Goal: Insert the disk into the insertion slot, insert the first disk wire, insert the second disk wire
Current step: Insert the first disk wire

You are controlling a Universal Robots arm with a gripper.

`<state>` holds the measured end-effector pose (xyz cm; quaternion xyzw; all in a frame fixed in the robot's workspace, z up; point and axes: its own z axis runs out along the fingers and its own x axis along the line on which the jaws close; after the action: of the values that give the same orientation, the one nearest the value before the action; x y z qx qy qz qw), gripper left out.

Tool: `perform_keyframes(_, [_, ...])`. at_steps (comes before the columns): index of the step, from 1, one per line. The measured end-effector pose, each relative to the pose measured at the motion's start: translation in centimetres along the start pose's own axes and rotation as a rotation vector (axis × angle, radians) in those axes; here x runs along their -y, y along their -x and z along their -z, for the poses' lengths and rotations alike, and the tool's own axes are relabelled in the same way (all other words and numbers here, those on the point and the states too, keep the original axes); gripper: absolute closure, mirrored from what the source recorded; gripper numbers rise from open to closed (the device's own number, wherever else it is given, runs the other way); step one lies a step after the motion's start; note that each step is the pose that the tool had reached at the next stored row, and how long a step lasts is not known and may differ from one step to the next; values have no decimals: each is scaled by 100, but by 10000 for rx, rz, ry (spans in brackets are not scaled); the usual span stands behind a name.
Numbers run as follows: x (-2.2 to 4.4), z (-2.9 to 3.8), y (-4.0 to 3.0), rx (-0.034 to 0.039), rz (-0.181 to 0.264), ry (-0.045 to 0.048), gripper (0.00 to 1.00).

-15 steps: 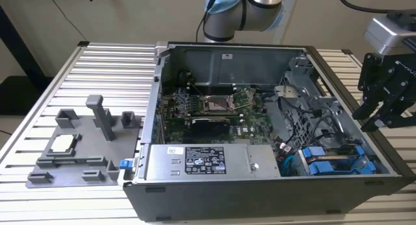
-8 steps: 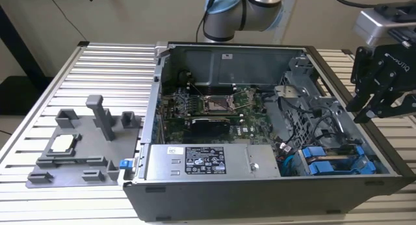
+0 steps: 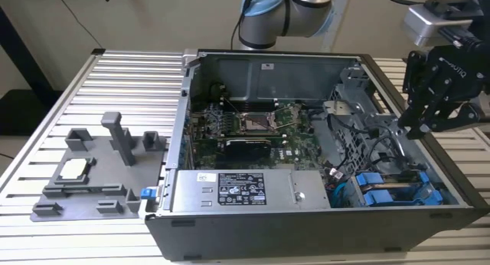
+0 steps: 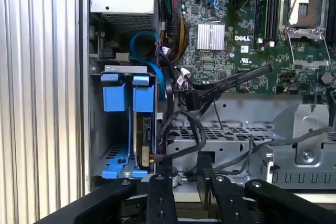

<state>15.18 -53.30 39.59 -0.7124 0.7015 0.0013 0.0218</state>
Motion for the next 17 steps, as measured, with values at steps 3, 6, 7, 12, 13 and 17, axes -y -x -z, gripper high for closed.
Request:
perform_keyframes(3, [-68, 2, 7, -4, 0, 0, 67])
perform_keyframes(6, [-140, 4, 13, -6, 0, 0, 67])
perform_keyframes(7, [-166, 5, 14, -6, 0, -2, 67])
perform_keyframes(12, [-319, 9, 17, -8, 2, -39, 67])
perform_keyframes(13, [-349, 10, 18, -7, 2, -49, 67])
perform_keyframes(17, [-474, 13, 20, -7, 7, -91, 67])
